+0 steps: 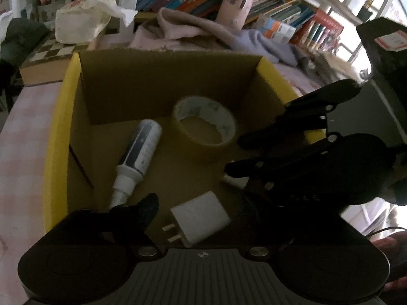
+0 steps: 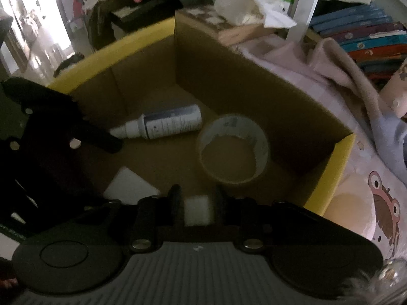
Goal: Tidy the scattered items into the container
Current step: 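Lower both chargers into the yellow box and open both grippers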
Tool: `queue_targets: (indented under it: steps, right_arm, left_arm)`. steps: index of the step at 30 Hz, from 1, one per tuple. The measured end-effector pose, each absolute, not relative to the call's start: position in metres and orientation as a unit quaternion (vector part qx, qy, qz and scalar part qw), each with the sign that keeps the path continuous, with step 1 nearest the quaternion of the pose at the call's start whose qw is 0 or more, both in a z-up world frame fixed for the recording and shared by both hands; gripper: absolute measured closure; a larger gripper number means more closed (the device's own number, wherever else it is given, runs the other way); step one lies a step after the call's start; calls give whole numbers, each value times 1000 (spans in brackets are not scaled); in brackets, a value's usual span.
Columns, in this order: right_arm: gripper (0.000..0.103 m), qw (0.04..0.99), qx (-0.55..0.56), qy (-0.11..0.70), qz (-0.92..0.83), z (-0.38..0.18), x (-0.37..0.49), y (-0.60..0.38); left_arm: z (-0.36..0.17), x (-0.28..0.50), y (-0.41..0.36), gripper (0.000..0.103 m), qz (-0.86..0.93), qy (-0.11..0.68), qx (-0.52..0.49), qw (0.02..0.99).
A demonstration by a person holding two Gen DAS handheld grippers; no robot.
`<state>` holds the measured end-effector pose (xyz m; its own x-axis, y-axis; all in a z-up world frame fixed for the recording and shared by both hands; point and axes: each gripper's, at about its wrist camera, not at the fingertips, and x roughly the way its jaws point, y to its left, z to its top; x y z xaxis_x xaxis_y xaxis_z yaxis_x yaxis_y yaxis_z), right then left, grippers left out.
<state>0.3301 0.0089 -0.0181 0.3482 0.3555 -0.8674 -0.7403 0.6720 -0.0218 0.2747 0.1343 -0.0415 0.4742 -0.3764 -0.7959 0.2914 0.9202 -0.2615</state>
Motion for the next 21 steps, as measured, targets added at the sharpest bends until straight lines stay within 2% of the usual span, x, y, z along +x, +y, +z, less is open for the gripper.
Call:
queue_targets:
  steps: [10, 21]
  right_arm:
    - [67, 834, -163, 410, 330, 17, 308, -14]
    - [67, 896, -105, 311, 299, 64, 258, -52]
  left_arm:
    - [-6, 248, 135, 18, -182, 424, -69, 884]
    - [33, 195, 127, 18, -127, 350, -63, 926]
